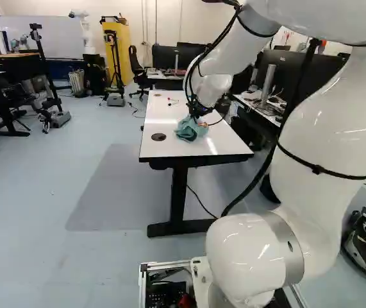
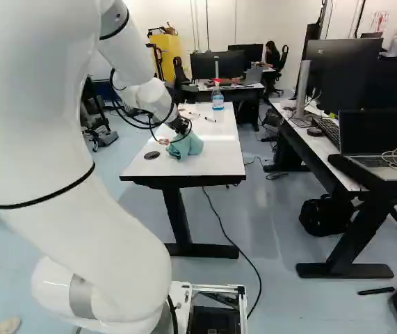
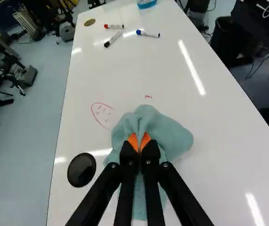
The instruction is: Clean the table with the green towel
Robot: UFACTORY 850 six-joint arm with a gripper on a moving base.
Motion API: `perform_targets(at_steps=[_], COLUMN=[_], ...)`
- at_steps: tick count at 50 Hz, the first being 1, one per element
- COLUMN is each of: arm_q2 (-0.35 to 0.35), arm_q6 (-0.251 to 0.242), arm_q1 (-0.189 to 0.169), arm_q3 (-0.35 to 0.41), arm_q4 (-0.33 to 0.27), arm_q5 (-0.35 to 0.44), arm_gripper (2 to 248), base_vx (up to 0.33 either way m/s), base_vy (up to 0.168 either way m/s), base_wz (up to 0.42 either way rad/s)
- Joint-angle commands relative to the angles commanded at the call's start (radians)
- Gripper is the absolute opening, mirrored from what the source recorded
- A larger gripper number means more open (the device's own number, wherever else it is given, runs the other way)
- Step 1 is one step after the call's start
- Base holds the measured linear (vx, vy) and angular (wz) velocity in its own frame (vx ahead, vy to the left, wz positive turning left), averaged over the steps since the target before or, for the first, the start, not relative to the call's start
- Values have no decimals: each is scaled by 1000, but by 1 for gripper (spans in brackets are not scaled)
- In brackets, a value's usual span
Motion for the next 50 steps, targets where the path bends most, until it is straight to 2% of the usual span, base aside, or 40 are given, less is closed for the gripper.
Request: perform_targets(at_steps=[33, 50], arm_q2=[-152, -219], arm_q6=[0, 0], arm_q1=[61, 56], arm_q3=[-168, -246], arm_q4=[0, 0], arm_q5=[144, 158], arm_gripper=[24, 24], base_vx=[0, 0], base_vy=[0, 0], base_wz=[0, 0])
